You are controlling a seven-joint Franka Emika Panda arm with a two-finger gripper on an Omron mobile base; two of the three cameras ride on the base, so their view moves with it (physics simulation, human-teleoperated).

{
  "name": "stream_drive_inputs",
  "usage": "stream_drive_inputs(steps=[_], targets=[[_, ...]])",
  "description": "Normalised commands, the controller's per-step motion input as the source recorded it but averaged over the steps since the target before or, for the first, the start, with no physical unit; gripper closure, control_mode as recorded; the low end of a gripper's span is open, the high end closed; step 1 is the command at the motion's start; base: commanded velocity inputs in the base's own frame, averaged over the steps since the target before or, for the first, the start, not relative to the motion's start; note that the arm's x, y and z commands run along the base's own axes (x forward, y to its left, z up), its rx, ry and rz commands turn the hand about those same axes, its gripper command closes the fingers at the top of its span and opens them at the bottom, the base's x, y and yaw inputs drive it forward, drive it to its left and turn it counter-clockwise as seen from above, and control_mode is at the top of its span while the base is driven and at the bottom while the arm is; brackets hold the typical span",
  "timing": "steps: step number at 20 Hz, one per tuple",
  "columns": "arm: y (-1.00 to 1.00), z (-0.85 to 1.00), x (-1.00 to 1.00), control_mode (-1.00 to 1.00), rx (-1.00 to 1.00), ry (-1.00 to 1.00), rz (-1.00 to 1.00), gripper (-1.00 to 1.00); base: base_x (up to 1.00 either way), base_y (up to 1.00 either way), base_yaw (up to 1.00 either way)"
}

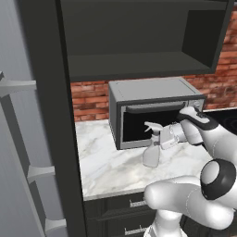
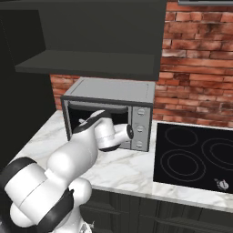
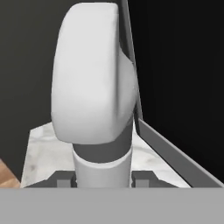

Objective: Move the cutting board and knife to the sink. Then move spray from the cabinet to the counter.

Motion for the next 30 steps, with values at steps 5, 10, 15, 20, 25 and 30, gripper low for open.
stream_drive_inputs(steps=[5,10,15,20,25,30], targets=[[0.00,0.00,0.00,-1.00,0.00,0.00,0.00,1.00,0.00,0.00,0.00],[0.00,0.00,0.00,-1.00,0.00,0.00,0.00,-1.00,0.00,0.00,0.00],[0.00,0.00,0.00,-1.00,0.00,0.00,0.00,-1.00,0.00,0.00,0.00],[0.00,0.00,0.00,-1.00,0.00,0.00,0.00,-1.00,0.00,0.00,0.00],[0.00,0.00,0.00,-1.00,0.00,0.00,0.00,-1.00,0.00,0.00,0.00],[0.00,0.00,-0.07,-1.00,0.00,0.00,0.00,-1.00,0.00,0.00,0.00]])
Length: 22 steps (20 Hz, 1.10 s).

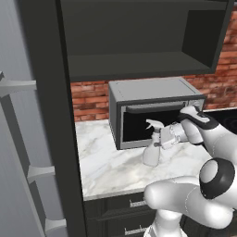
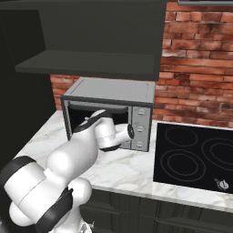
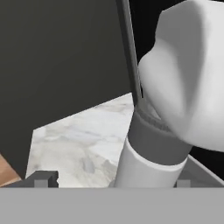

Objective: Move the cutting board and knife to the sink. Then move spray from the cabinet to the counter.

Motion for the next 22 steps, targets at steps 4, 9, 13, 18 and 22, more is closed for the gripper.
stream_drive_inputs(steps=[4,9,13,18,22], targets=[[0.00,0.01,-0.27,-1.00,-0.01,-0.04,0.00,-1.00,0.00,0.00,0.00],[0.15,0.02,-0.32,-1.00,-0.04,-0.09,0.00,-1.00,0.00,0.00,0.00],[0.31,0.01,-0.05,-1.00,-0.04,-0.10,0.00,-1.00,0.00,0.00,0.00],[0.20,0.00,0.01,-1.00,-0.02,-0.07,0.00,-1.00,0.00,0.00,0.00],[0.03,0.00,0.04,-1.00,0.00,-0.05,0.00,-1.00,0.00,0.00,0.00]])
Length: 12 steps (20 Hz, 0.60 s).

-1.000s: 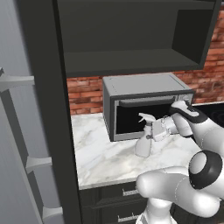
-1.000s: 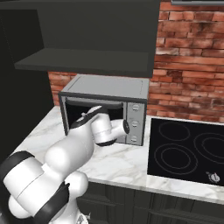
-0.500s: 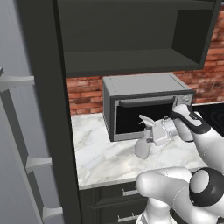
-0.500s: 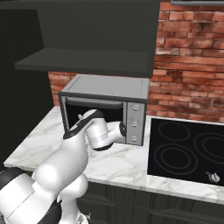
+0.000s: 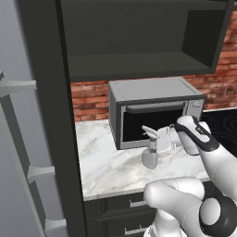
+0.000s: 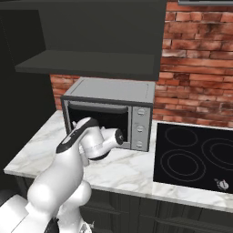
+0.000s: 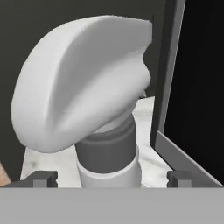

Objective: Move the cutting board and knife to the sink. Then move spray from the cabinet to the counter.

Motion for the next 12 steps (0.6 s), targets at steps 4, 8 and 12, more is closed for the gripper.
stream_drive_inputs(steps=[4,8,12], targets=[[0.00,0.00,0.20,-1.00,0.00,-0.03,0.00,-1.00,0.00,0.00,0.00],[0.00,0.00,0.25,-1.00,0.00,-0.01,-0.01,-1.00,0.00,0.00,0.00],[-0.07,0.04,0.08,-1.00,0.00,0.00,-0.01,-1.00,0.00,0.00,0.00]])
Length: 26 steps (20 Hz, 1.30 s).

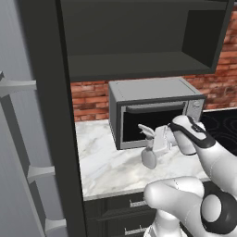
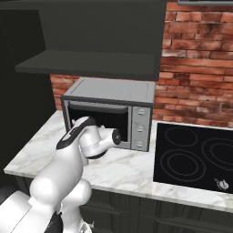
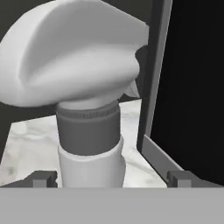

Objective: Move the cutting board and knife to the sink. Then move spray from the cabinet to the counter.

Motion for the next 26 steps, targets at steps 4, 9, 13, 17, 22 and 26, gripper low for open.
stream_drive_inputs(steps=[4,9,13,17,22,26], targets=[[-0.27,0.07,0.00,-1.00,0.00,0.00,0.00,-1.00,0.00,0.00,0.00],[-0.26,0.03,0.00,-1.00,0.00,0.00,0.00,-1.00,0.00,0.00,0.00],[-0.06,0.00,0.00,-1.00,0.00,0.00,0.00,-1.00,0.00,0.00,0.00],[0.00,0.00,0.00,-1.00,0.00,0.00,0.00,-1.00,0.00,0.00,0.00],[0.00,0.00,0.00,-1.00,0.00,0.00,0.00,-1.00,0.00,0.00,0.00],[0.00,0.00,-0.01,-1.00,0.00,0.00,0.00,-1.00,0.00,0.00,0.00]])
